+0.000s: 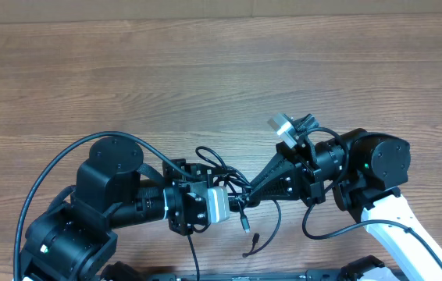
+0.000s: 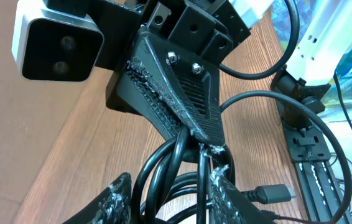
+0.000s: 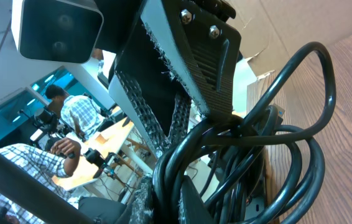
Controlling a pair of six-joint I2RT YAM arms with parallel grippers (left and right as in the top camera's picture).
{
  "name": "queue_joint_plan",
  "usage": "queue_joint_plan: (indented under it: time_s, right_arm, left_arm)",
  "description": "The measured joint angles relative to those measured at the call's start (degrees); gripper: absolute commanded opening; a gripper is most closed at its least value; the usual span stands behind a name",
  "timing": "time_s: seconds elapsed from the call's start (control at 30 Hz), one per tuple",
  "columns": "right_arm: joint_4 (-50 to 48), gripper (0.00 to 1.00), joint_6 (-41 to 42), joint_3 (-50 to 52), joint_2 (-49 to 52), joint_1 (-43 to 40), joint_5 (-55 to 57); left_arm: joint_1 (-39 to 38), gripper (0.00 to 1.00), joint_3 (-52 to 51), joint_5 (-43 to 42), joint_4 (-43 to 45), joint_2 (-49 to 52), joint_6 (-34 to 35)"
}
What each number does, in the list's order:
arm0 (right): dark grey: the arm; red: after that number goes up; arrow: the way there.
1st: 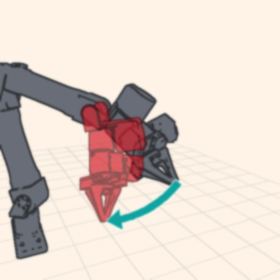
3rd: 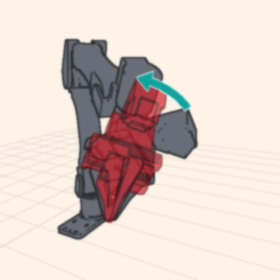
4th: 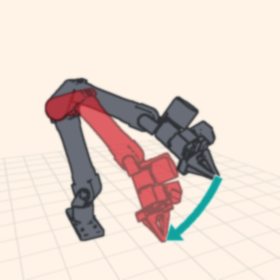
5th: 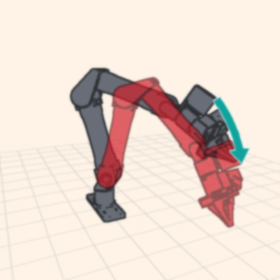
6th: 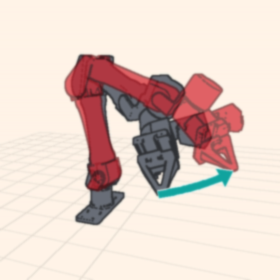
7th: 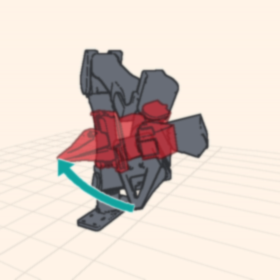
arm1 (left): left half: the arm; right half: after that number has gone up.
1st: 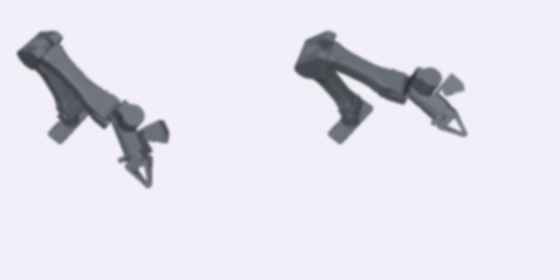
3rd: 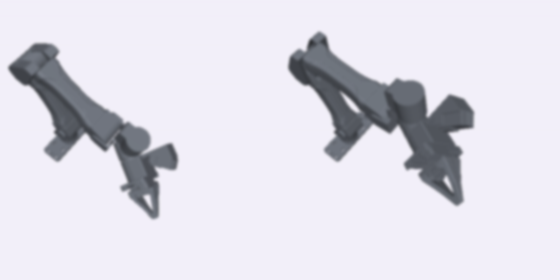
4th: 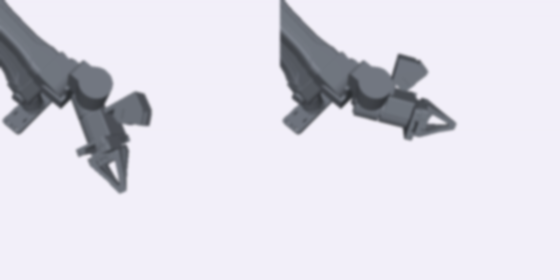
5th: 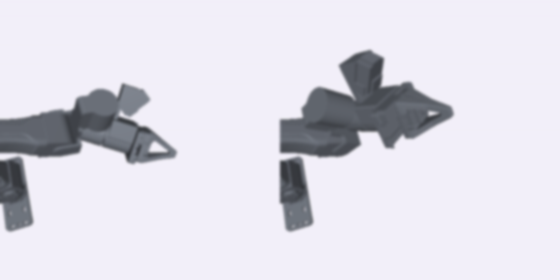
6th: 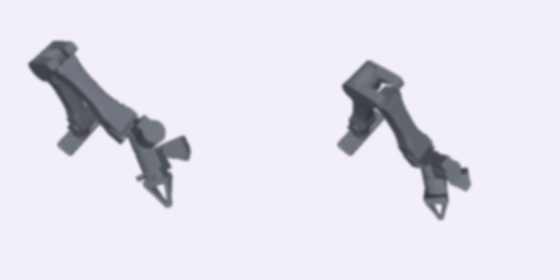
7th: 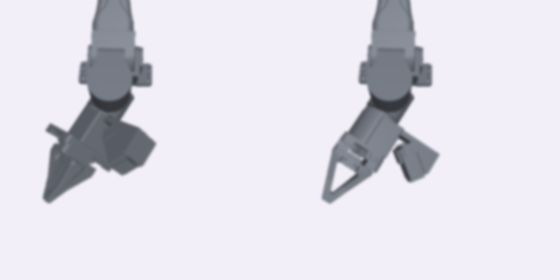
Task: Untangle cables
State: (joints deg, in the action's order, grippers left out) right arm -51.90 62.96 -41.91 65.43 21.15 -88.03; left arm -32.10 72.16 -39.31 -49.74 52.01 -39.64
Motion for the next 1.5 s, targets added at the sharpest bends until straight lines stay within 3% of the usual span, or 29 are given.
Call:
queue_joint_plan:
  time_s: [0.87, 1.23, 1.33, 1.43, 1.5]
  right_arm:
    - [-2.43, 0.04, -1.7, 0.0, 0.11, 2.62, -0.02]
    - [-2.45, 0.04, -1.75, 0.0, 0.11, 2.8, 0.0]
    - [-2.49, 0.04, -1.75, 0.0, 0.11, 2.86, 0.0]
    - [-2.49, 0.04, -1.75, 0.0, 0.11, 2.95, 0.0]
    - [-2.54, 0.04, -1.75, 0.0, 0.11, 3.04, 0.02]
  left_arm:
    - [-0.02, 0.27, 0.0, -2.51, -0.48, 0.79, 0.0]
    - [0.0, 0.29, 0.0, -3.39, -0.96, 0.79, 0.02]
    - [0.0, 0.34, 0.0, -3.43, -1.01, 0.76, 0.02]
    - [0.0, 0.59, 0.0, -3.54, -0.68, 0.76, -0.09]
    - [0.0, 0.61, 0.0, -3.41, -0.11, 0.72, -0.22]
